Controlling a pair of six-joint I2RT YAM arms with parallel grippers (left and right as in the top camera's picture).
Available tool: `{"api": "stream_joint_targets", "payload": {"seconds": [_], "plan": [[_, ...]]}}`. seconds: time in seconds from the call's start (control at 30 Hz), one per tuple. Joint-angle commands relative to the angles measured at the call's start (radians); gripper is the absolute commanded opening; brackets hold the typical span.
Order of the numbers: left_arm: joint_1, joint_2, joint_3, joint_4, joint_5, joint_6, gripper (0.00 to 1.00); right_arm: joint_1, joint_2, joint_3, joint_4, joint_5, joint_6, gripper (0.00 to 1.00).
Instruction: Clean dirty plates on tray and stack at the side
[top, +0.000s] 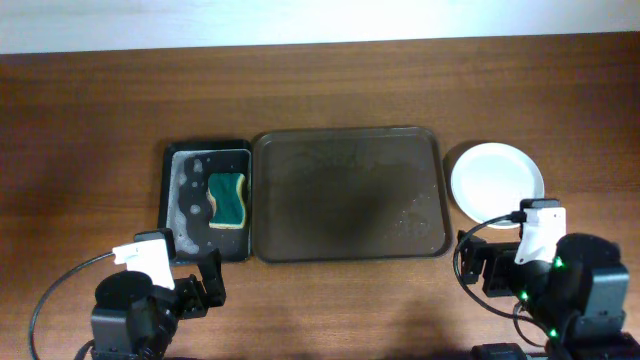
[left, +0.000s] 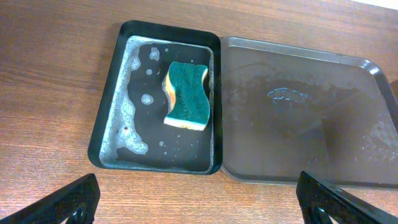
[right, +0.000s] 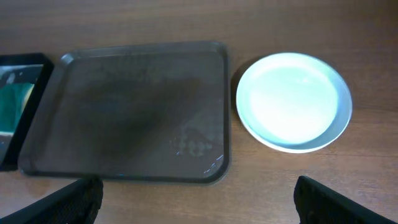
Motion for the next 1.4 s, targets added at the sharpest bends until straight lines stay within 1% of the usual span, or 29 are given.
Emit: {"api": "stream_joint_targets", "payload": {"seconds": [0.0,0.1,0.13,0.2,0.27,0.37,0.47,0.5,0.53,0.57,0.6,0.63,0.67,0.7,0.77,0.8,0.83,0.87,1.37], "plan": [[0.002,-0.006,-0.01,0.003,-0.01,0.016,1.0,0.006,-0.108,-0.011,0.01,0.056,-0.015,0.99],[0.002,-0.006,-0.01,0.003,-0.01,0.016,1.0,0.006,-0.224,-0.09,0.085,0.064,-0.015,0.99],[0.002,-0.006,-0.01,0.003,-0.01,0.016,0.99,0.006,-0.307,-0.188,0.186,0.063,-0.015,0.99],[0.002,-0.006,-0.01,0.003,-0.01,0.016,1.0,0.006,-0.367,-0.275,0.275,0.052,-0.015,0.99],[0.002,-0.006,-0.01,0.003,-0.01,0.016,0.99,0.012,-0.473,-0.436,0.43,0.029,-0.014,0.99],[0.002,-0.006,-0.01,0.003,-0.01,0.016,0.99,0.034,-0.568,-0.575,0.595,0.03,-0.014,0.99],[0.002,-0.006,-0.01,0.003,-0.01,0.016,0.99,0.04,-0.576,-0.685,0.814,0.031,-0.011,0.99],[0.002,-0.006,-0.01,0.003,-0.01,0.016,0.99,0.039,-0.576,-0.705,0.856,0.031,-0.011,0.99],[0.002,-0.006,-0.01,0.003,-0.01,0.016,0.99,0.039,-0.576,-0.751,0.946,0.038,-0.011,0.99],[0.002,-0.006,-0.01,0.003,-0.01,0.016,1.0,0.038,-0.576,-0.782,0.995,0.038,-0.012,0.99],[0.002,-0.006,-0.01,0.003,-0.01,0.016,0.99,0.038,-0.576,-0.826,1.063,0.044,-0.012,0.99],[0.002,-0.006,-0.01,0.003,-0.01,0.016,0.99,0.036,-0.576,-0.899,1.175,0.055,-0.011,0.99],[0.002,-0.006,-0.01,0.003,-0.01,0.016,0.99,0.037,-0.576,-0.933,1.226,0.065,-0.012,0.98],[0.002,-0.006,-0.01,0.003,-0.01,0.016,0.99,0.037,-0.576,-0.954,1.248,0.08,-0.012,0.99],[0.002,-0.006,-0.01,0.003,-0.01,0.016,0.99,0.037,-0.576,-0.954,1.189,0.091,-0.066,0.99],[0.002,-0.006,-0.01,0.003,-0.01,0.016,0.99,0.037,-0.576,-0.954,1.096,0.09,-0.109,0.99],[0.002,-0.006,-0.01,0.003,-0.01,0.016,0.99,0.037,-0.576,-0.954,0.997,0.09,-0.119,0.99],[0.002,-0.006,-0.01,0.003,-0.01,0.016,0.99,0.038,-0.576,-0.954,0.981,0.089,-0.118,0.99],[0.002,-0.006,-0.01,0.003,-0.01,0.016,0.99,0.039,-0.576,-0.954,0.981,0.09,-0.116,0.99]]}}
